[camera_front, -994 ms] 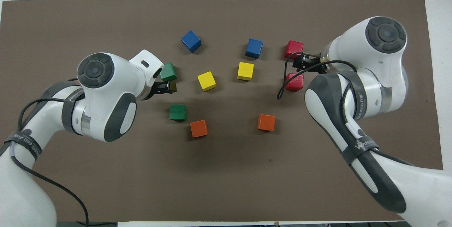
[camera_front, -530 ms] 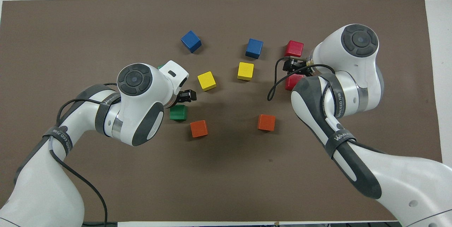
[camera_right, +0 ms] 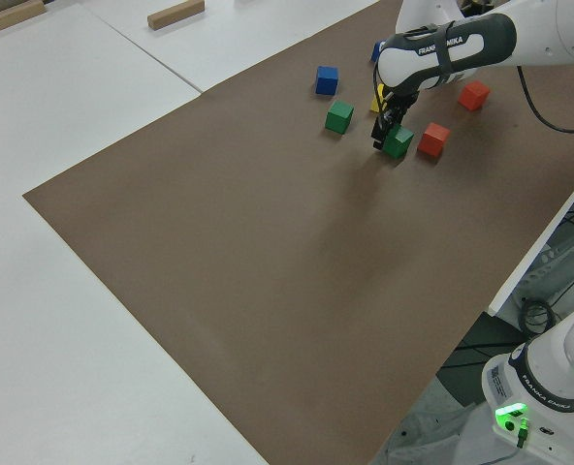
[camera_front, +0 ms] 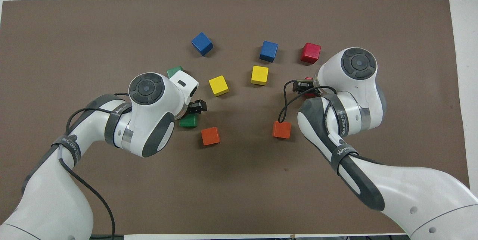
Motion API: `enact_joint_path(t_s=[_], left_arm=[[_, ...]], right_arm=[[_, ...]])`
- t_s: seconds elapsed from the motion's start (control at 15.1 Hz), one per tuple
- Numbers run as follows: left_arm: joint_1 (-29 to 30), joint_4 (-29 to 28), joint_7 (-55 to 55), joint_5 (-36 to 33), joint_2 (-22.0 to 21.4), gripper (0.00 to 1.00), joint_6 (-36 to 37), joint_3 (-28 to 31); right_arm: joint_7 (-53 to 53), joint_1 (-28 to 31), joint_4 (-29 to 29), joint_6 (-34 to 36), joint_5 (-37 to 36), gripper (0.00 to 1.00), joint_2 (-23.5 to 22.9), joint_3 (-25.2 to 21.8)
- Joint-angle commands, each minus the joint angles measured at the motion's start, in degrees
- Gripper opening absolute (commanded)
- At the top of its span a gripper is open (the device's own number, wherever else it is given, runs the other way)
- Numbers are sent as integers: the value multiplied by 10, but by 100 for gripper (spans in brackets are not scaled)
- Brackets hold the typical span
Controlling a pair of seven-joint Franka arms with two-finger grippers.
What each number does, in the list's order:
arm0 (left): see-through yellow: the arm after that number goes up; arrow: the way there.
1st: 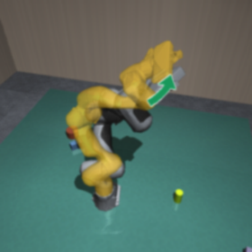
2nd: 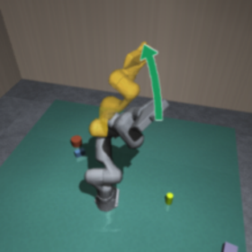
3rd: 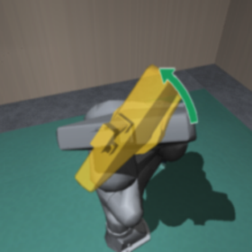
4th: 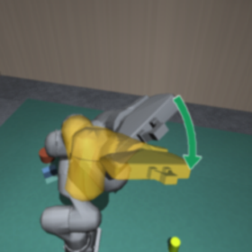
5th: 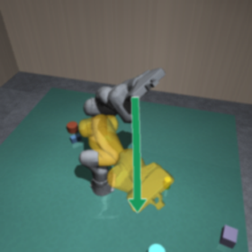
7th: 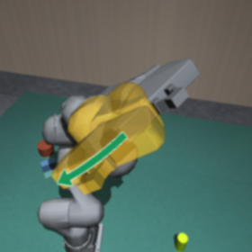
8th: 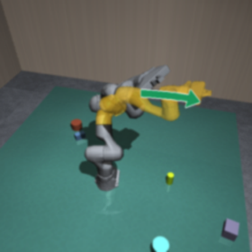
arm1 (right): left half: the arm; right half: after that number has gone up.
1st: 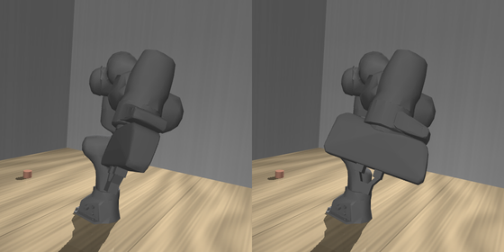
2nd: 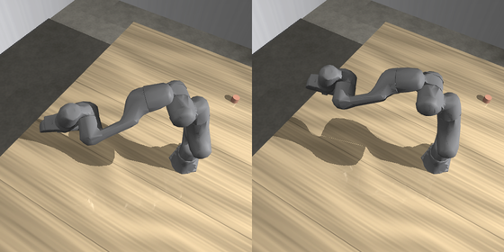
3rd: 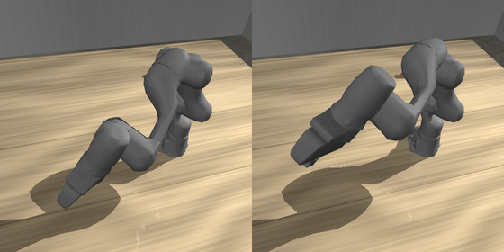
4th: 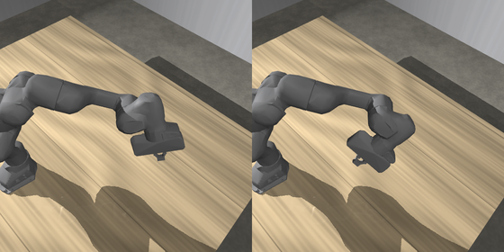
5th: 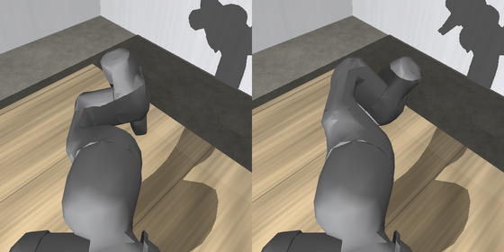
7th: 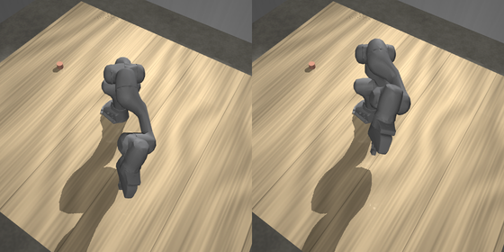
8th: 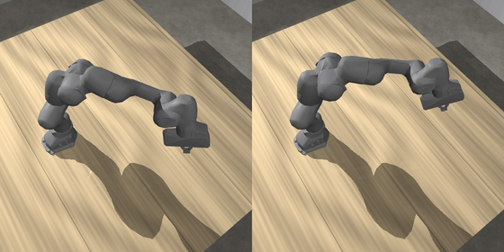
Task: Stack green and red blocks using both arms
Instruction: 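Carry the green cube outward while the right gripper carries the red cube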
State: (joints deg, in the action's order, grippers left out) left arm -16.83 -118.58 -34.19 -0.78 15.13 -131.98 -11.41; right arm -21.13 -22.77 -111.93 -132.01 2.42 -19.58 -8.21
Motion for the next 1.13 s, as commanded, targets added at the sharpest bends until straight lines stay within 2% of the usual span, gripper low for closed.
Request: enact_joint_path(t_s=[0.0,0.07,0.13,0.2,0.27,0.33,0.46,0.53,0.66,0.73,0.93,1.06], left_arm=[[-15,-21,-32,-12,-12,100,-19,5],[-26,-26,-41,-12,-13,85,-20,6],[-28,-30,-51,-12,-14,59,-21,6],[-28,-28,-66,-12,-15,4,-15,6],[-23,-24,-64,-12,-14,0,-9,6],[-19,-18,-62,-12,-15,0,-2,8],[5,15,-16,-12,-23,0,42,25],[38,34,46,-12,-26,0,71,28],[109,69,166,-12,-27,0,109,30],[141,74,216,-12,-24,0,103,30],[222,75,344,-12,-13,0,47,30],[242,75,375,-12,15,0,15,31]], right_arm=[[18,11,-7,-36,-11,91,-9,1],[16,11,-6,-49,-11,90,-17,1],[14,11,-6,-58,-11,89,-21,1],[13,11,-6,-60,-11,89,-22,1],[10,10,-5,-59,-11,82,-22,1],[6,10,-5,-60,-11,72,-22,2],[-1,10,-5,-59,-10,20,-22,2],[-1,10,-5,-59,-10,0,-22,1],[-1,10,-3,-57,-10,0,-22,2],[2,11,-1,-52,-10,0,-22,1],[40,31,0,-18,-12,0,-1,-1],[97,62,1,33,-15,0,44,-4]])
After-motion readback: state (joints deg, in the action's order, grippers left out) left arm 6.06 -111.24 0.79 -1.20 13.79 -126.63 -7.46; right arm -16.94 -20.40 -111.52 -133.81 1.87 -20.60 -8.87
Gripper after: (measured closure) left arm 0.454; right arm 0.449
